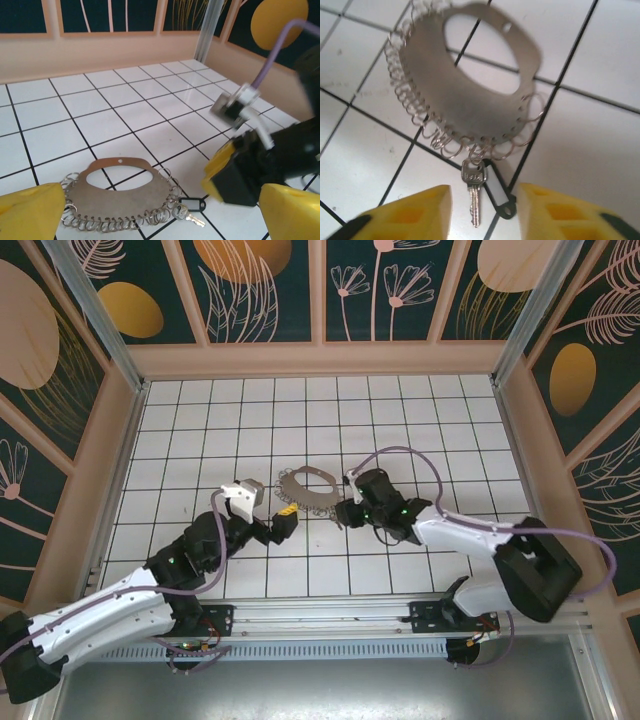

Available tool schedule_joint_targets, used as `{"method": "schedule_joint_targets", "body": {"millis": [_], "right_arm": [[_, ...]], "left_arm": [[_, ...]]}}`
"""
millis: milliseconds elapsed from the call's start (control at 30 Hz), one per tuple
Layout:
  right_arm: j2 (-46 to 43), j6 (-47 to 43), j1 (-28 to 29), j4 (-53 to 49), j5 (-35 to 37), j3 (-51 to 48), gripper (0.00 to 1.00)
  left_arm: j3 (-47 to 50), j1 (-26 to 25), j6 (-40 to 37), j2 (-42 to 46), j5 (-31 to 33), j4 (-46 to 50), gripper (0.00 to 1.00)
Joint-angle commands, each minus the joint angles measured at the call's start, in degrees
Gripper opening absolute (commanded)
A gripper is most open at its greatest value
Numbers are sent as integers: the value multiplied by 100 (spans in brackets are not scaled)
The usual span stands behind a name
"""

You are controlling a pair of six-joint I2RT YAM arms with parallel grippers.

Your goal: Put the keys on the keyring

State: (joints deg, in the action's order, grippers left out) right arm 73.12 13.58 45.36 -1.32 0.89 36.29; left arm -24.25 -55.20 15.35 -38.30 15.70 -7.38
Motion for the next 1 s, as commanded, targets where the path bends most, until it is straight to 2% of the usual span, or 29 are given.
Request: {"method": "schedule_joint_targets", "body": {"millis": [0, 67, 133, 233, 267, 333, 400, 500, 600, 767, 833, 900, 967], "right_arm": [[-682, -369, 6, -463, 852, 128, 71], [-1064, -600, -1, -568, 1129, 258, 99], [-1416, -838, -104, -557, 1366, 308, 99], [-1893, -1101, -728, -151, 1464, 100, 99], [-2067, -1143, -1042, 92, 1381, -66, 99], [-2434, -1200, -1694, 679, 1121, -445, 99], [-2801, -1126, -2366, 1380, 899, -975, 99], [-3058, -924, -3197, 2398, 523, -1693, 99], [-2838, -1033, -3735, 3113, 337, -2128, 99], [-2171, -1089, -4402, 4262, -276, -2526, 99], [-1797, -966, -4585, 4975, -353, -2707, 99], [-1307, -773, -4838, 5440, -579, -2707, 99], [-920, -794, -4914, 5865, -563, -2703, 99]], "left_arm": [[-345, -27, 77, -24, 333, 127, 99], [-509, -20, 63, -76, 877, 346, 99], [-659, -17, -50, -231, 1346, 532, 99], [-900, 55, 11, -680, 2164, 865, 99], [-972, 129, 28, -844, 2288, 939, 99], [-1091, 473, 9, -1137, 1993, 975, 99], [-1068, 864, 164, -1313, 1905, 775, 99], [-561, 1153, -56, -1217, 2657, -191, 99], [-131, 1758, -305, -1050, 2773, -814, 99], [57, 2510, -686, -1372, 3236, -1082, 99], [184, 2865, -561, -1480, 2912, -1436, 99], [250, 3391, -347, -1636, 2211, -1814, 99], [255, 3623, -492, -1952, 2225, -2290, 99]]}}
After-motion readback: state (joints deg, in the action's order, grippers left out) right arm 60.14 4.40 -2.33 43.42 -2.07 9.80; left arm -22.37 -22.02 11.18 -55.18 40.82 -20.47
